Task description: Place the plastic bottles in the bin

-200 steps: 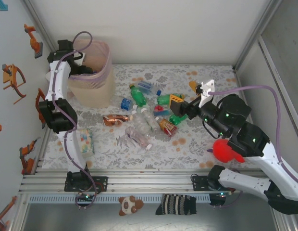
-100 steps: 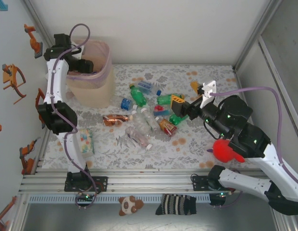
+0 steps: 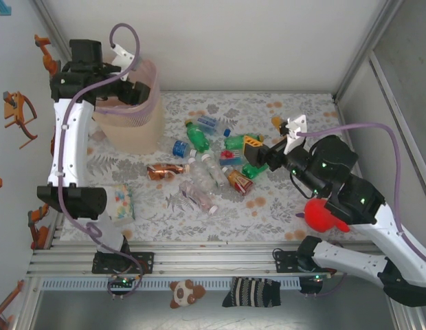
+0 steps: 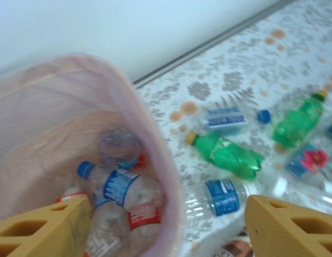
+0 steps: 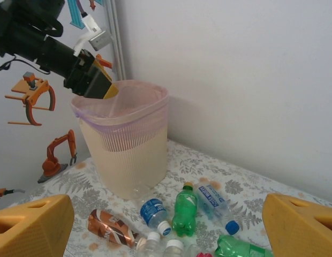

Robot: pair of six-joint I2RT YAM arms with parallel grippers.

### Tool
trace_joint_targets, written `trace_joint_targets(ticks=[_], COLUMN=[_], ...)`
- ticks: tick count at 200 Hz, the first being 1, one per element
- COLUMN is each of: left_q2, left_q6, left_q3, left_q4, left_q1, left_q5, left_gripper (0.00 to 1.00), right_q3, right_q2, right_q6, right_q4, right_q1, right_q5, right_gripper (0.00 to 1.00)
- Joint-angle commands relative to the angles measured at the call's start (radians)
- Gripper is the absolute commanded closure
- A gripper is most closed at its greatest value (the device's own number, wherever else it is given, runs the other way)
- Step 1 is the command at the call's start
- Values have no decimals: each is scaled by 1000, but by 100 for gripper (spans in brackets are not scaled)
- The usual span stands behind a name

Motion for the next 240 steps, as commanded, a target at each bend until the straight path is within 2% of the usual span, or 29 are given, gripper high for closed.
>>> trace_joint_targets(ticks=[1,51,82,114,159,240], left_q2=[-82,-272,-383,-425,-356,-90], left_q6=[165,356,443,536,563,500], left_q3=[-115,-484,-705,-890,-990,-972], left_q4=[-28,45,123,179,244,306], left_q1=[-52,-132,-149,-182,-226,-309], left_q5=[60,63,72,-47,-189,-369], left_gripper=[25,25,24,24,19,16], right_q3=[12,25,35,41,44,30], right_q2=[7,30,50,69,86,63], right_q6=[-22,-32,-36,-38,-36,-42], right_q4=[11,10,6,6,4,-5], right_q1=[-3,-3,-3,-3,-3,-3], right_q5=[9,-3,-10,-19,-29,-4], right_gripper=[10,10,10,10,10,10])
